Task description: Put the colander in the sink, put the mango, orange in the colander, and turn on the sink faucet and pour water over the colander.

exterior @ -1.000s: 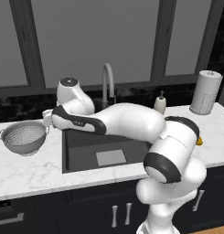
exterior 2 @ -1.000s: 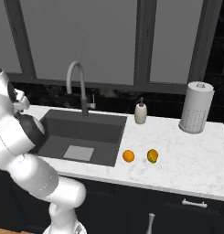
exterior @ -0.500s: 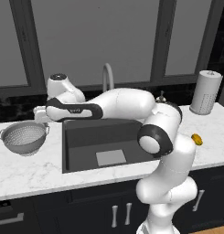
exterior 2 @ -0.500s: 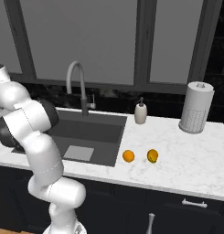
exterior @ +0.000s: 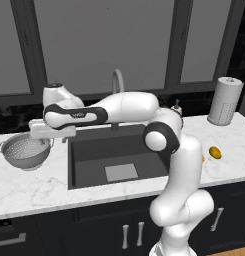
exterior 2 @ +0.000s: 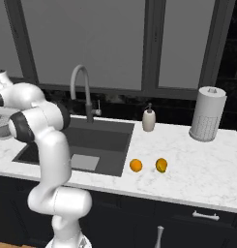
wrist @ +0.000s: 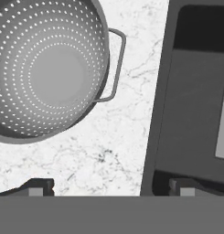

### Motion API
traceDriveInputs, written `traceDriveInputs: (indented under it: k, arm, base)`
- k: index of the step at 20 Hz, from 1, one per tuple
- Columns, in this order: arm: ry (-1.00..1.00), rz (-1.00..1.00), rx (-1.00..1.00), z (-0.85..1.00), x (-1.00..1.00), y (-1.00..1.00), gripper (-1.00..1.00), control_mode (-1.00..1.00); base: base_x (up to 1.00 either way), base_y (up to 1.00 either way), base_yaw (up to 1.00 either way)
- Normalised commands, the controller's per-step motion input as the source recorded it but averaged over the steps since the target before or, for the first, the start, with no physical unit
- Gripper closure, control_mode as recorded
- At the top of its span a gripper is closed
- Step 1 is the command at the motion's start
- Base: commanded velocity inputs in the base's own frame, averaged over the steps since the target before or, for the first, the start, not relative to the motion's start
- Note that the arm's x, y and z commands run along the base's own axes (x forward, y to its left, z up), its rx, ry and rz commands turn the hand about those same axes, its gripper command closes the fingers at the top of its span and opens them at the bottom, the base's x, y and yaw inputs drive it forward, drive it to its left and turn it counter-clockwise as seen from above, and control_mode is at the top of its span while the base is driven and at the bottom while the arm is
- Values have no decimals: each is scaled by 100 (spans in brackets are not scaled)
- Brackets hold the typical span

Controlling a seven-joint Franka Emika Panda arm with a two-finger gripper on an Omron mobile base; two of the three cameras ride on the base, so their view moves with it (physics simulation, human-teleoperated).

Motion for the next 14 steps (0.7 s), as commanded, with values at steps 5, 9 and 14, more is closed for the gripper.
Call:
traceDriveInputs:
  k: [5,9,14]
  arm:
    - [0,0,0,-25,0,16,-100,-100]
    - [0,-7,0,-12,0,1,-100,-100]
    - [5,-17,0,-1,0,0,-100,-100]
  base:
    - [0,0,0]
    - [0,0,0]
    - [0,0,0]
